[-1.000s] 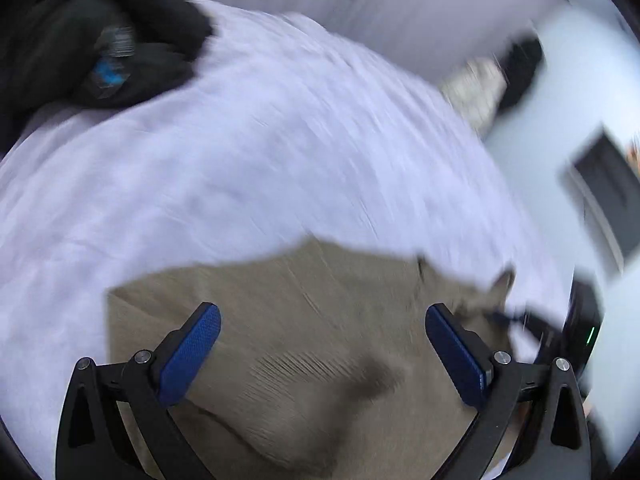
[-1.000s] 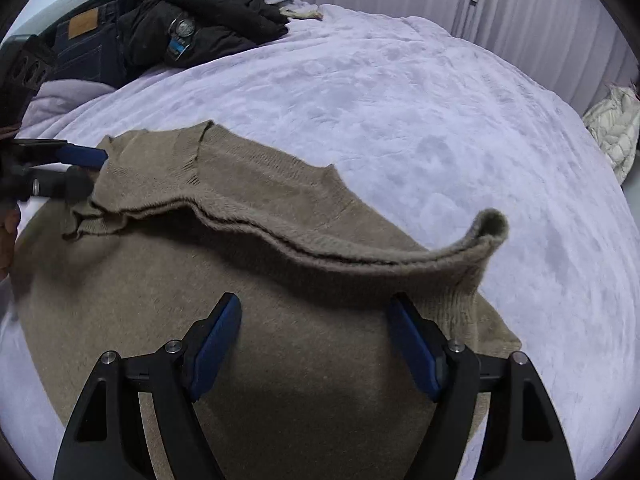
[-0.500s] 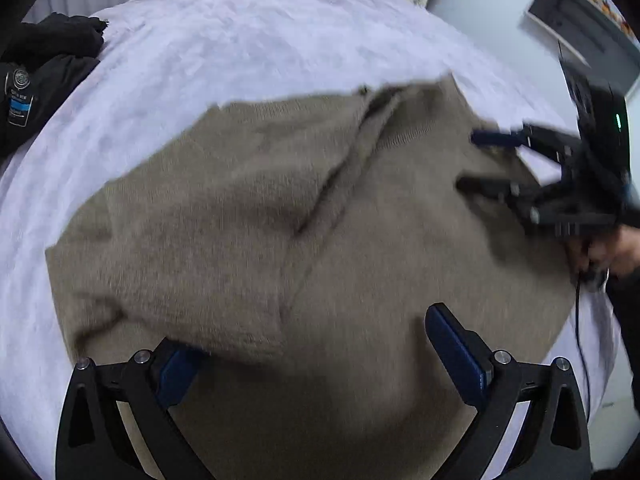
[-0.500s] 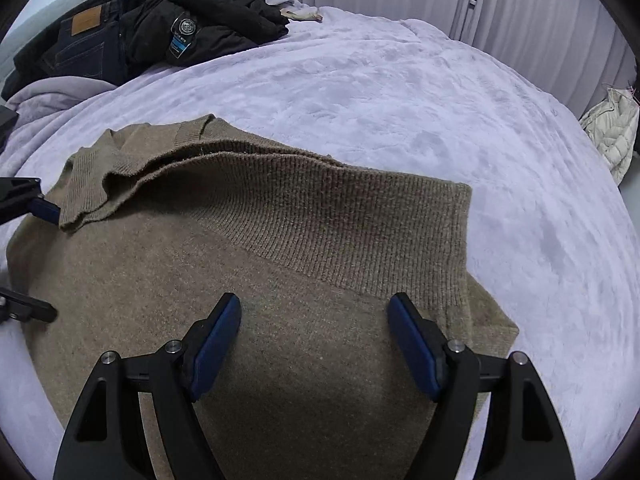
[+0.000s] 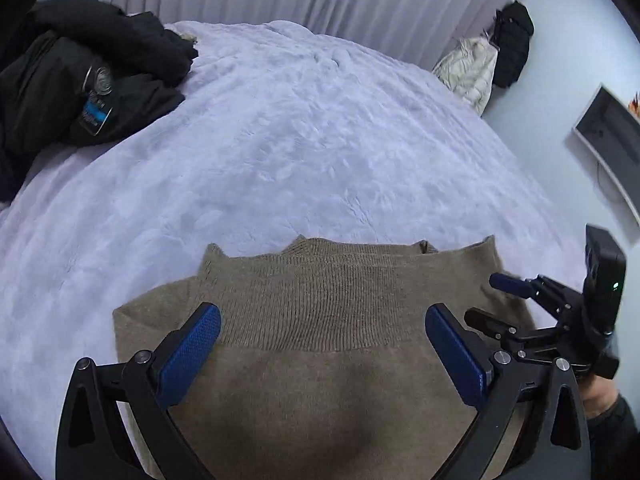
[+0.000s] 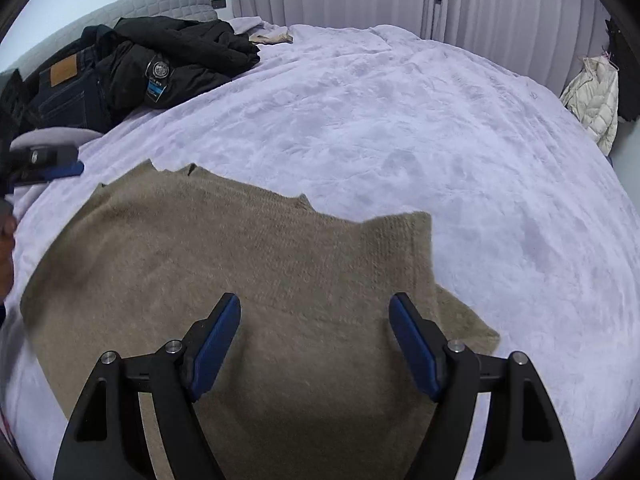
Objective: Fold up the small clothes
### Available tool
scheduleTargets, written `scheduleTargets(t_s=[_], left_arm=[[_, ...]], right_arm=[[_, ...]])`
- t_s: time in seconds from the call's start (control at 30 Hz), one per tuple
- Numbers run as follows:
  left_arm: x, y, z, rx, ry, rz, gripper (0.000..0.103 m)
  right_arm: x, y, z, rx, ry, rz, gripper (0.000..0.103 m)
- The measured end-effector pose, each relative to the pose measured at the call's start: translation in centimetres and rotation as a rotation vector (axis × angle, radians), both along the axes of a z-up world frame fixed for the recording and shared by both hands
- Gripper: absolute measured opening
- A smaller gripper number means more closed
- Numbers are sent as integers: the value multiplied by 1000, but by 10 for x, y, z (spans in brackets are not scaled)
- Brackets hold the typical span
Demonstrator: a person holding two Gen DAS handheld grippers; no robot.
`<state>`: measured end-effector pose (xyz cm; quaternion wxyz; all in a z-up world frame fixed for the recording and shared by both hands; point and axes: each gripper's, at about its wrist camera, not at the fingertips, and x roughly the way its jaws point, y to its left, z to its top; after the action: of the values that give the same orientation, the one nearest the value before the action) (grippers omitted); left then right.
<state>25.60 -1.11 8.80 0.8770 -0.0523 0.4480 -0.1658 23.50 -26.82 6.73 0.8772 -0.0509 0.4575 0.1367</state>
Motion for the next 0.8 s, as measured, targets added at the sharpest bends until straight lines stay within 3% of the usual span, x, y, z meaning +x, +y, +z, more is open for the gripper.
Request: scheduleTargets(t_s=[0.07, 0.13, 0.2, 0.27, 0.43, 0.5, 0.6, 0.7, 0.8], left_arm=[[20, -7, -22, 140, -1, 79, 102], [35, 13, -47, 222, 60, 176, 102], [45, 47, -71, 203, 124, 258, 103], [45, 74, -79, 77, 158, 279, 103], [7, 67, -36, 142, 62, 309, 103], [-19, 47, -24, 108, 34, 253, 103], [-58, -3, -23, 171, 0, 119, 103], [-78, -37, -37, 271, -28, 87, 103], [-88, -31, -59, 333, 10, 112, 103]], right_arm=[[12, 15, -11, -23, 11, -6, 80], [27, 16, -27, -137, 26, -90, 79], [34, -9, -33, -113, 47, -174, 79], [34, -38, -31, -87, 49, -280, 79], [14, -70, -13, -86, 40, -410, 80], [-6, -58, 5, -110, -23, -398, 81], [-32, -22, 16, -49, -43, -298, 81], [-56, 31, -2, -42, 14, -147, 81], [-72, 53, -27, -150, 23, -104, 80]])
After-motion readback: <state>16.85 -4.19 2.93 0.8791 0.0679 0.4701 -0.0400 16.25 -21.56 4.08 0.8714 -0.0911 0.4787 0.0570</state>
